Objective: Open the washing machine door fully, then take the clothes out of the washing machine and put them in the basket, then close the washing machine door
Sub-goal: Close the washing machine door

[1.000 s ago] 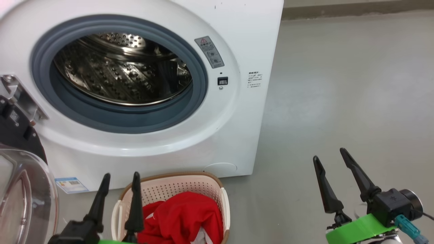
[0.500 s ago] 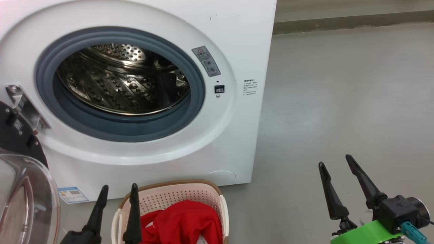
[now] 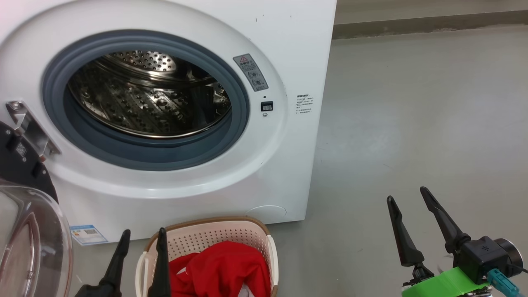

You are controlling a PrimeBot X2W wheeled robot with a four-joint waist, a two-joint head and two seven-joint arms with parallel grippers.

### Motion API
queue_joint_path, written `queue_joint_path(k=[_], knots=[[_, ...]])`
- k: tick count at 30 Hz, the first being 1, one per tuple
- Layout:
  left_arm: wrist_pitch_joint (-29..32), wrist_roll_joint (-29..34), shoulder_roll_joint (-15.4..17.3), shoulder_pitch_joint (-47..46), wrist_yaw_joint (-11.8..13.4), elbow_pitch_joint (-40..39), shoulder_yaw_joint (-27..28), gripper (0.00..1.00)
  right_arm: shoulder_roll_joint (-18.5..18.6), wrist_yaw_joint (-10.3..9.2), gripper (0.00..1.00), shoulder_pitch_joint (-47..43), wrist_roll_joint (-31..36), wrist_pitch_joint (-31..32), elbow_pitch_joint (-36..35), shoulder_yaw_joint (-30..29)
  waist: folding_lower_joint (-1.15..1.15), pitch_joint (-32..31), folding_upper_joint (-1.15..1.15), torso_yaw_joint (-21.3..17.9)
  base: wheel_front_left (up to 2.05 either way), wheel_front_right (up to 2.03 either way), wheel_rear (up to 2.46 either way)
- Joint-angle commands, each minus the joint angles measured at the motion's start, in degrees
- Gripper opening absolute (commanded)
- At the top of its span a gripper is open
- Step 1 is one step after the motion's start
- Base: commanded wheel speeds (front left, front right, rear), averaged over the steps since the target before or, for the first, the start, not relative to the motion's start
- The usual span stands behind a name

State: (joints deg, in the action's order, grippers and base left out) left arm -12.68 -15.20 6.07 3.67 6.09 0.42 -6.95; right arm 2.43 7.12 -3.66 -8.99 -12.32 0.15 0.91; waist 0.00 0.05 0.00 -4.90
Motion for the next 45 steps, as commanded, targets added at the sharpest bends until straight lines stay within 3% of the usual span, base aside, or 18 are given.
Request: queue_joint_path(k=[1, 20, 36, 45], knots=[[-0.09, -0.12, 0.67, -1.21, 0.53, -1.73, 1.73, 1.0, 0.44, 0.36, 1.0, 0.43, 0.27, 0.03, -1.68, 1.21, 0.0, -0.02, 0.0, 0.04, -0.81, 0.81, 0.0], [0.37, -0.68, 1.28, -1.58, 0.22, -2.37, 0.42, 1.0, 0.44, 0.36, 1.0, 0.61, 0.24, 0.04, -1.84, 1.15, 0.0, 0.52, 0.0, 0.31, -1.26, 1.26, 0.0], [1.24, 1.63, 1.66, -1.78, 3.23, -4.41, -0.36, 1.0, 0.44, 0.36, 1.0, 0.91, 0.04, -0.27, -1.57, 1.27, 0.0, 1.14, 0.0, 1.41, -0.05, 0.05, 0.0], [1.9, 2.22, 1.71, -1.48, 4.29, -6.0, -0.84, 1.0, 0.44, 0.36, 1.0, 0.94, -0.04, -0.39, -1.44, 1.92, 0.0, 0.93, 0.0, 4.62, 0.0, 0.0, 0.0]])
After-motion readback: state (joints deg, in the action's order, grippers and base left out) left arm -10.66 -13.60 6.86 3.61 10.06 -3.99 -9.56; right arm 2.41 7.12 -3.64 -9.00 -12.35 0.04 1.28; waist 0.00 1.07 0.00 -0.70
